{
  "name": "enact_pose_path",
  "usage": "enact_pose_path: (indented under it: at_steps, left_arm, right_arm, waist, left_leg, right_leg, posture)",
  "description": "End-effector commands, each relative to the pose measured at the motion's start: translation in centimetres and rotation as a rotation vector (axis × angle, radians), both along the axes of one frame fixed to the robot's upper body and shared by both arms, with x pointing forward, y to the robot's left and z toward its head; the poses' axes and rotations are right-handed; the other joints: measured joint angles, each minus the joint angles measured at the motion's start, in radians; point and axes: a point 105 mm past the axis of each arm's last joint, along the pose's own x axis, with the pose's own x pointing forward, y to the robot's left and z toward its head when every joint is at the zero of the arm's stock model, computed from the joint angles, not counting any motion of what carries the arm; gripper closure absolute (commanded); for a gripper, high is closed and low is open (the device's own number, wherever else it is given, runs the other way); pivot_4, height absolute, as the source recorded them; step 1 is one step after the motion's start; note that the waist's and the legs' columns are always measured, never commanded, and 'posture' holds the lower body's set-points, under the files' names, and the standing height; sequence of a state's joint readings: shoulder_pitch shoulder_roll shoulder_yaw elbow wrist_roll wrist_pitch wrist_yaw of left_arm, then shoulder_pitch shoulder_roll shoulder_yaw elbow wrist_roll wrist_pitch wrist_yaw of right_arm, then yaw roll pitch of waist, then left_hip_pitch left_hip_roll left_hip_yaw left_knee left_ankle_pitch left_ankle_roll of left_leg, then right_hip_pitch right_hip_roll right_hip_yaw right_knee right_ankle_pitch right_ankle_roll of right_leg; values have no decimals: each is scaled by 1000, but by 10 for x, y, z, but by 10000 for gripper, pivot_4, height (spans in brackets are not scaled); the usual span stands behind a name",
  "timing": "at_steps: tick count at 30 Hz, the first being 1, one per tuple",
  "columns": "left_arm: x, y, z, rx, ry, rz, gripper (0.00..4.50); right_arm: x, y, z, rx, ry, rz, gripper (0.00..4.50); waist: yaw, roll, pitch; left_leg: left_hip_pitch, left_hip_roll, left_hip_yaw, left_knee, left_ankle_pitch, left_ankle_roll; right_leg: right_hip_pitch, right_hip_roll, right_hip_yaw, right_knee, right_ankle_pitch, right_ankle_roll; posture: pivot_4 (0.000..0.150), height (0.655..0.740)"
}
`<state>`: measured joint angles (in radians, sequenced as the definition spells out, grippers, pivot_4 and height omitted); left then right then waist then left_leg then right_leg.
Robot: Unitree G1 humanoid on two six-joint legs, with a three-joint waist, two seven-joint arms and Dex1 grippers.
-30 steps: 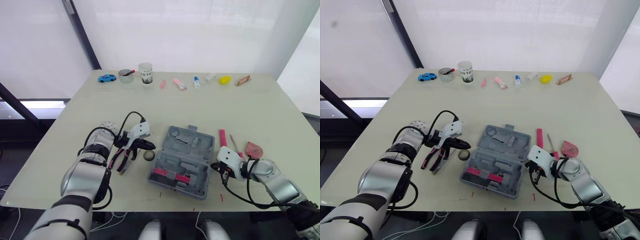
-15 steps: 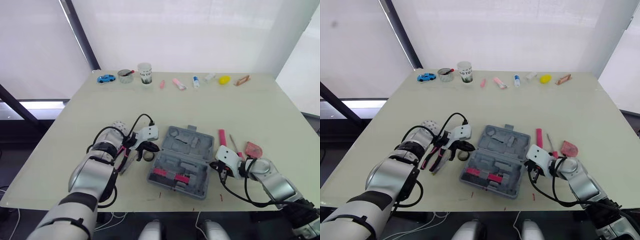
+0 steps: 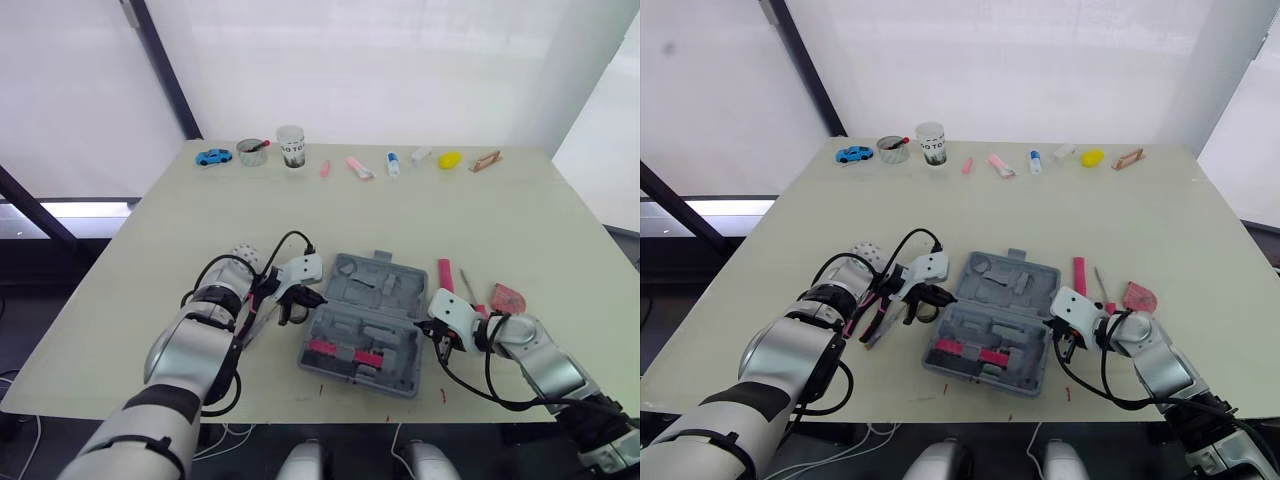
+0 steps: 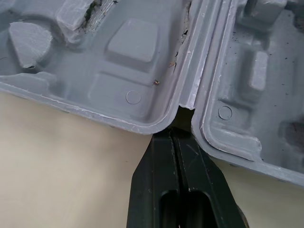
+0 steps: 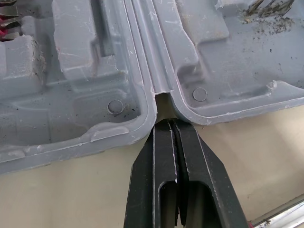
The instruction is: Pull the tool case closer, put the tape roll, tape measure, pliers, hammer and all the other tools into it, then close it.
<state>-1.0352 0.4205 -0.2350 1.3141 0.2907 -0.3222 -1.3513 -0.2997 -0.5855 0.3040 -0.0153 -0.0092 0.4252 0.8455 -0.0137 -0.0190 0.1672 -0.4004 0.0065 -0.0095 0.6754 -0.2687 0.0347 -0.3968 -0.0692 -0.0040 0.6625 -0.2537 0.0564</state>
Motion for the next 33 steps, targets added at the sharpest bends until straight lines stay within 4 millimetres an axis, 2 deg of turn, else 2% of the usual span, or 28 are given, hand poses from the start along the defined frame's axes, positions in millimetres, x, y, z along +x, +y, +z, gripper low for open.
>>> enact_pose_path:
  at_steps: [1, 10, 24, 33]
  left_arm:
    - [-6, -10, -1, -36, 34, -46, 45000]
    - [-23, -16, -7, -78, 138, -118, 45000]
    - [-43, -23, -14, -104, 172, -199, 45000]
    - [-69, -27, -24, -90, 167, -228, 45000]
  right_arm:
    - [-1, 6, 16, 27, -44, 41, 44583]
    - [-16, 0, 9, 43, 18, 61, 44583]
    - [-26, -7, 10, 34, 39, 100, 44583]
    - [-41, -9, 7, 38, 77, 136, 44583]
  waist:
    - [0, 0, 0]
    - [1, 0, 0]
    - [2, 0, 0]
    - [4, 0, 0]
  left_leg:
    - [0, 0, 0, 0, 0, 0]
    - [0, 0, 0, 0, 0, 0]
    - [0, 0, 0, 1, 0, 0]
    - [0, 0, -1, 1, 0, 0]
  right_leg:
    - [0, 0, 0, 0, 0, 0]
    - [0, 0, 0, 0, 0, 0]
    - [0, 0, 0, 0, 0, 0]
    - [1, 0, 1, 1, 0, 0]
  posture:
    - [1500, 7400]
    - [1500, 7400]
    - [1500, 7400]
    - [1500, 7400]
